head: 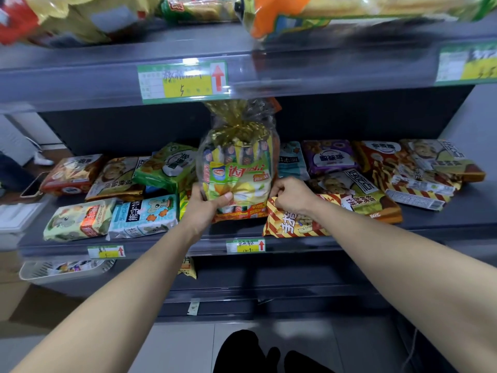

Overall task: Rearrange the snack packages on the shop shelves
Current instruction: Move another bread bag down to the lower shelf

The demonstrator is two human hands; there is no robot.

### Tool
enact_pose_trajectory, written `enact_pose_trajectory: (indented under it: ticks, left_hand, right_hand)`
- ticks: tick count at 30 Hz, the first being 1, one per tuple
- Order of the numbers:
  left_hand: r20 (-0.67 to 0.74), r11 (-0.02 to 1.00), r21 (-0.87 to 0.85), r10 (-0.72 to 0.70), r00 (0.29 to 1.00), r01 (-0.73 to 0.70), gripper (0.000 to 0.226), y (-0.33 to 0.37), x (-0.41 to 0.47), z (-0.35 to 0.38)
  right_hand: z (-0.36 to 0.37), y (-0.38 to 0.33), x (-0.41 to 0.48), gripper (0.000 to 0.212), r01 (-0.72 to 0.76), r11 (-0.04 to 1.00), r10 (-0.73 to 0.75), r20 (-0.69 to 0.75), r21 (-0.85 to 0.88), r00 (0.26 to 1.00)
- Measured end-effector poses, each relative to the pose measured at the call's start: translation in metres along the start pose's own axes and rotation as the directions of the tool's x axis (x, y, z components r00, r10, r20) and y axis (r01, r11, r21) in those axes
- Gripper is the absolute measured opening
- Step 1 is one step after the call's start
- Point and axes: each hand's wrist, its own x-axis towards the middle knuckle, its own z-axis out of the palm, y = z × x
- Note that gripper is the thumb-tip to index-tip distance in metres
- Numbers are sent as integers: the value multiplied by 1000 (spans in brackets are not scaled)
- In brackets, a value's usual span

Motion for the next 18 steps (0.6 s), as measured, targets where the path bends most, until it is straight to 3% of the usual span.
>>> enact_pose_trajectory:
  ticks: [7,12,15,18]
  left_hand:
    - [138,970,142,-215,967,195,74,-6,6,21]
    - [102,899,371,-287,952,232,84,-6,8,22]
    - [13,873,457,-197,980,170,73,-4,13,20]
    - [-87,845,529,-43,995,83,76,-4,14,17]
  right_hand:
    - [-5,14,-5,17,-47,992,41,-49,-114,998]
    - [-6,17,-3,38,-45,988,44,-13,-145,999]
    - [-4,16,-1,45,-37,977,35,-15,-210,999]
    - [-3,13,-2,47,-31,992,24,-64,-124,998]
